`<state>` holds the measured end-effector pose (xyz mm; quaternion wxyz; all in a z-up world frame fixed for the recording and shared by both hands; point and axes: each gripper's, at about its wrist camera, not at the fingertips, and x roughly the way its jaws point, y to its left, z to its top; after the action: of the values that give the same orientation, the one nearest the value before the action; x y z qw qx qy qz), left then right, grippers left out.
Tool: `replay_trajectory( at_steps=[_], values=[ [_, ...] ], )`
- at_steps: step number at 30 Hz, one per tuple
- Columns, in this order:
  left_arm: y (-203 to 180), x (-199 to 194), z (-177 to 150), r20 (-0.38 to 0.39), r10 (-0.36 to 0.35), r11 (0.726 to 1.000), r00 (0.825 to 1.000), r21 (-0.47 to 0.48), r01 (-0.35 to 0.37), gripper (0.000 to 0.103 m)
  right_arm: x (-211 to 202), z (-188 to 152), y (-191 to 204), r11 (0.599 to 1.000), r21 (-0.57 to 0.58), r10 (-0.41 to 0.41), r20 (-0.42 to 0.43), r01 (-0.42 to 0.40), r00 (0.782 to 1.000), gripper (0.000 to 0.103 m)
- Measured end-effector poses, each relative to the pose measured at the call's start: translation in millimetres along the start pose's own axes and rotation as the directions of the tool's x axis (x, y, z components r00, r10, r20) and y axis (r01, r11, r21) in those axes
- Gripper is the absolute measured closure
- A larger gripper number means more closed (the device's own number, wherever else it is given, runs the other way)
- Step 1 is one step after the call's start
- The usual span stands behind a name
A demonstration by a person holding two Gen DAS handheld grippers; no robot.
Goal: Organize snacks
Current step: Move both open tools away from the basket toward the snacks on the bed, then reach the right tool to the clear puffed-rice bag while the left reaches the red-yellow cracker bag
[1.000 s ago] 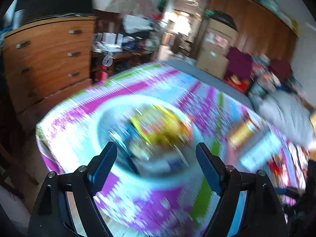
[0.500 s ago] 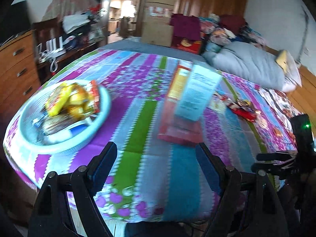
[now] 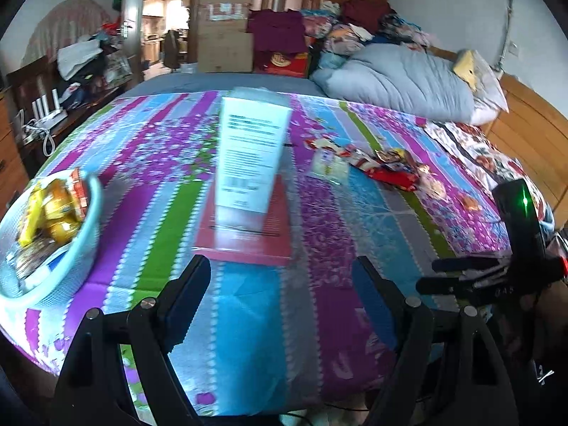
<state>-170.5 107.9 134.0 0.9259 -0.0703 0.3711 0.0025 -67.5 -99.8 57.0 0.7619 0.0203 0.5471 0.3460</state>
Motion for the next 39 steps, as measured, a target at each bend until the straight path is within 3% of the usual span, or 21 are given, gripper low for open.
replay_trajectory(
  at_steps=[7,12,20,27,31,35,39],
  values=[
    [-28.5,39.4,3.4,-0.060,-0.032,0.998,0.998,0.046,0.035,0.020,-3.6,23.9,-50.1,0.996,0.083,-0.033,0.036,0.030,0.999,0.014],
    [-42.7,65.3,8.8,-0.076,-0.050,0.997,0.996,0.057,0.054,0.020,7.9,33.3,-66.5,0.994,0.095,-0.053,0.000,0.053,0.999,0.014],
    [-52.8,85.5,0.1,-0.094,-0.120,0.990,0.988,0.067,0.126,0.020,32.1,39.1,-60.1,0.993,0.047,-0.100,-0.091,0.105,0.991,0.014],
    [-40.1,92.6,-9.0,-0.109,-0.150,0.988,0.983,0.026,0.154,0.020,41.4,58.0,-45.7,0.992,-0.023,-0.128,-0.097,0.126,0.987,0.014],
    [-35.6,95.4,-12.1,-0.116,-0.160,0.987,0.980,0.009,0.162,0.020,27.8,107.1,-59.3,0.990,-0.022,-0.139,-0.010,0.139,0.990,0.016],
    [-40.3,107.3,-15.7,-0.151,-0.187,0.982,0.971,-0.008,0.188,0.020,15.7,189.3,-89.5,0.989,0.019,-0.145,0.110,0.144,0.983,0.017],
    [-54.2,118.1,-14.7,-0.178,-0.210,0.977,0.961,0.004,0.215,0.020,52.1,268.3,-113.4,0.981,0.016,-0.194,0.083,0.193,0.978,0.016]
  ],
)
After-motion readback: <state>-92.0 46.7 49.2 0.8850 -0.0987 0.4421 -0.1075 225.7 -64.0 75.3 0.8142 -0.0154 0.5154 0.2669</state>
